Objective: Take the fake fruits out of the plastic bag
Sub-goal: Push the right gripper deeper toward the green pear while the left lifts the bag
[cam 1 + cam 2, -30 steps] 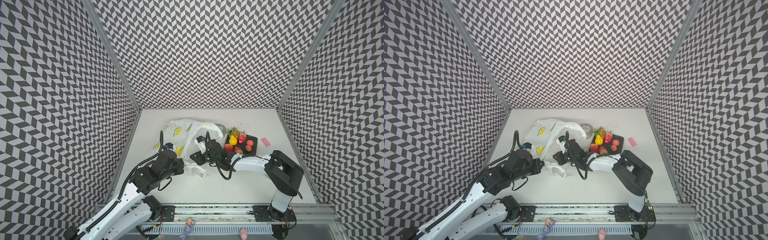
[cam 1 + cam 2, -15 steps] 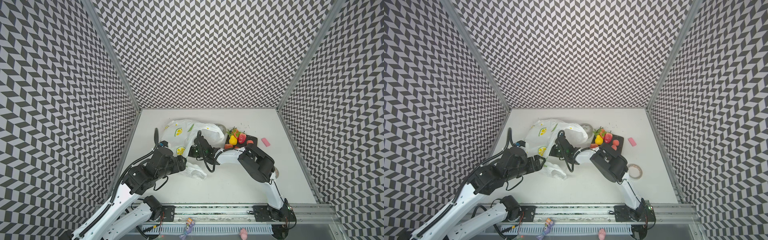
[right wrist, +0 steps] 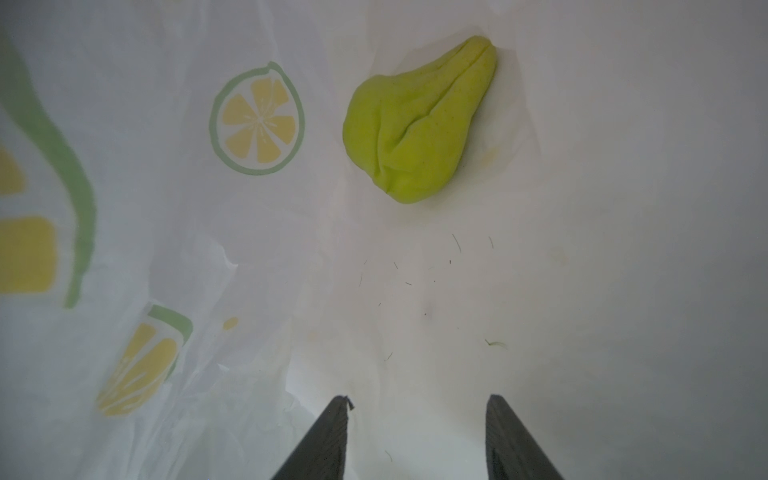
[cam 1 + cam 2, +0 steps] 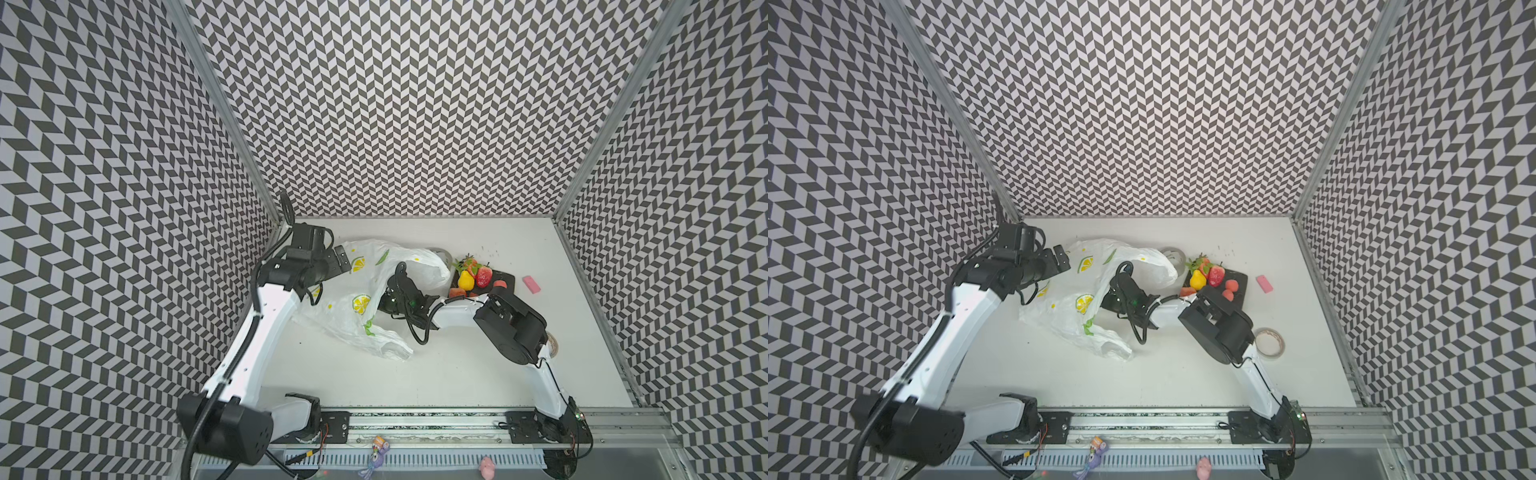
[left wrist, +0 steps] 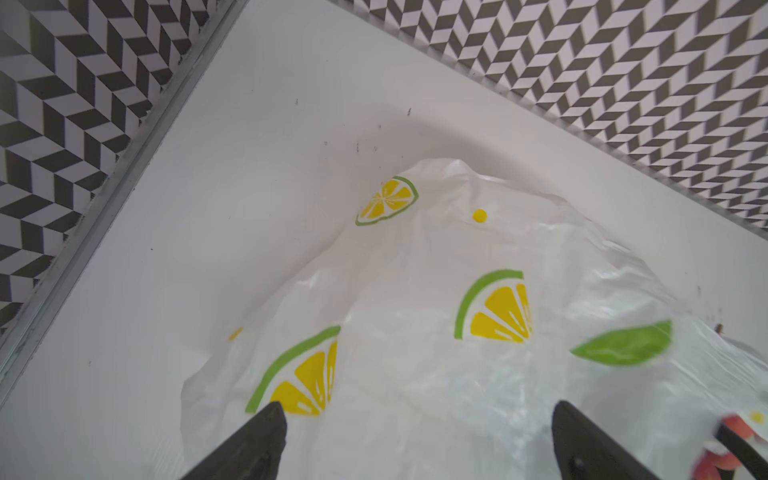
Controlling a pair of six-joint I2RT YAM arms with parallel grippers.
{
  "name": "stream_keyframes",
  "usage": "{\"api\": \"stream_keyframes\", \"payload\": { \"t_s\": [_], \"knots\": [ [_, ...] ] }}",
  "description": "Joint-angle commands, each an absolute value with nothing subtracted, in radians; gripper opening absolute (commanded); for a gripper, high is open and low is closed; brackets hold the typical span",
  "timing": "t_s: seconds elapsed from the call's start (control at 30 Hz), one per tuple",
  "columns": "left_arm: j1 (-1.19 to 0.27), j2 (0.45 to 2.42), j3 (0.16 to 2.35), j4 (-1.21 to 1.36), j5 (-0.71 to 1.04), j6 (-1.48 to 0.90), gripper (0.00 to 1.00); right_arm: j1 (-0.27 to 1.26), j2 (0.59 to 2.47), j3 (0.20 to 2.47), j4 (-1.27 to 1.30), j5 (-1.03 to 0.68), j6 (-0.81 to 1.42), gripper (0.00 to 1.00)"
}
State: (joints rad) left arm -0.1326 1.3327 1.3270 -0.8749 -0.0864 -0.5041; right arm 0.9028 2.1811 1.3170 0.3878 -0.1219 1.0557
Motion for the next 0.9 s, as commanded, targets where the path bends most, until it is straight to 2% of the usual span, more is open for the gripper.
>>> {"api": "stream_keyframes", "payload": {
  "t_s": [0.0,0.13,0.3,0.4,0.47,0.5,0.6,0.77,0.87],
  "knots": [
    [-0.045,1.437,1.419,-0.773,0.028,-0.433,1.0,0.909,2.158,1.302,0.402,-0.109,1.055,0.53],
    [0.038,1.604,1.491,-0.744,0.163,-0.461,1.0,0.908,2.154,1.308,0.388,-0.113,1.038,0.53],
    [0.044,1.743,1.502,-0.727,0.272,-0.447,1.0,0.908,2.158,1.315,0.386,-0.121,1.028,0.53],
    [0.045,1.776,1.456,-0.704,0.286,-0.432,0.94,0.908,2.159,1.315,0.398,-0.13,1.032,0.53],
    [0.044,1.791,1.431,-0.689,0.315,-0.421,0.83,0.908,2.157,1.315,0.402,-0.136,1.031,0.53],
    [0.045,1.797,1.424,-0.679,0.336,-0.416,0.75,0.908,2.156,1.315,0.403,-0.139,1.027,0.53],
    [0.045,1.81,1.423,-0.661,0.381,-0.403,0.45,0.908,2.152,1.314,0.403,-0.146,1.016,0.53],
    [0.044,1.809,1.442,-0.67,0.418,-0.362,0.0,0.904,2.125,1.283,0.403,-0.137,0.994,0.52],
    [0.031,1.768,1.431,-0.658,0.427,-0.348,0.0,0.897,2.097,1.252,0.41,-0.134,0.98,0.52]
  ]
}}
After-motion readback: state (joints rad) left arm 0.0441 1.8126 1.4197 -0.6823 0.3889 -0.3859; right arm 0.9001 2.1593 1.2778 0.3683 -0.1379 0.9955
